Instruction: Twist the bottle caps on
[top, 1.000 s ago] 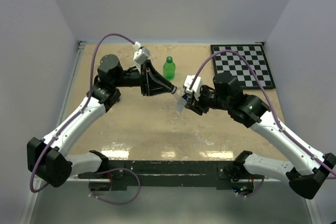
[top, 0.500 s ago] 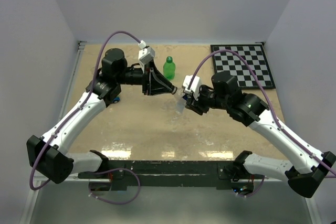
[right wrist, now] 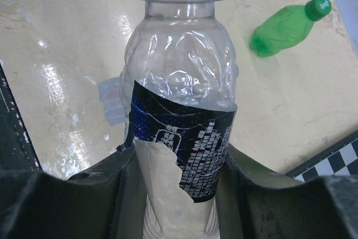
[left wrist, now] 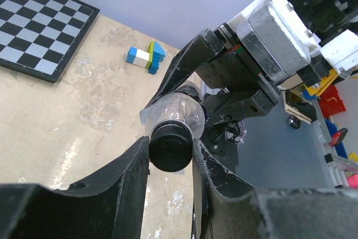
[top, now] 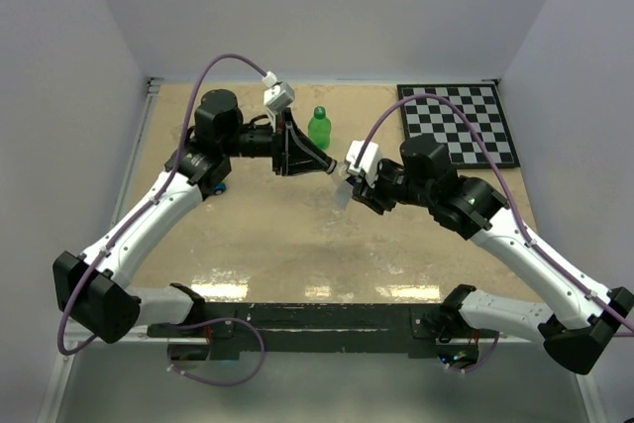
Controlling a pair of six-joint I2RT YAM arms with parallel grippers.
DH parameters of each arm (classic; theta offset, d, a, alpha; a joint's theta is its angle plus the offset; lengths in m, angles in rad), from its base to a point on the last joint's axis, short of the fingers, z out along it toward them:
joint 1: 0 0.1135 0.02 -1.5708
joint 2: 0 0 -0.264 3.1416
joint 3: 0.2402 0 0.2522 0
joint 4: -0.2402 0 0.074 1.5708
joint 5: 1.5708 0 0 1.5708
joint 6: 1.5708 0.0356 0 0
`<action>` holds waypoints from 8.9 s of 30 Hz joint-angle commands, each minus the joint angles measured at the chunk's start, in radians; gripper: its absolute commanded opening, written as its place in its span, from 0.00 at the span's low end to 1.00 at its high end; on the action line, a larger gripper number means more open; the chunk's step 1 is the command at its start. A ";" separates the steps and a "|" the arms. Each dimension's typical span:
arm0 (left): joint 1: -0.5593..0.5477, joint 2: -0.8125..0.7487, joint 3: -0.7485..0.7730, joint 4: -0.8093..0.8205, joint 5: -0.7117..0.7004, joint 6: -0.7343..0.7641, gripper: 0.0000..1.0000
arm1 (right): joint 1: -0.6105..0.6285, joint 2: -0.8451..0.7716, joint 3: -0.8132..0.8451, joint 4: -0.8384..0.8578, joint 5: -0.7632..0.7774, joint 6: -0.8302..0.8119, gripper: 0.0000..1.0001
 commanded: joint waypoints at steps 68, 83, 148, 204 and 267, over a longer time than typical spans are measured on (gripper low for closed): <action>-0.084 -0.078 0.213 -0.708 0.124 1.212 0.62 | -0.101 0.071 0.104 0.241 -0.619 0.130 0.00; -0.075 -0.249 0.055 -0.063 -0.237 0.404 0.96 | -0.101 0.022 -0.026 0.339 -0.277 0.143 0.00; -0.240 -0.113 0.029 0.087 -0.926 -0.436 0.40 | -0.035 -0.024 -0.103 0.470 0.065 0.136 0.00; -0.068 -0.196 0.065 0.033 -0.602 -0.152 0.94 | -0.045 0.056 0.056 0.231 0.128 0.039 0.00; -0.156 -0.118 0.137 -0.635 0.020 1.346 0.00 | -0.002 0.101 0.216 0.011 -0.266 0.001 0.00</action>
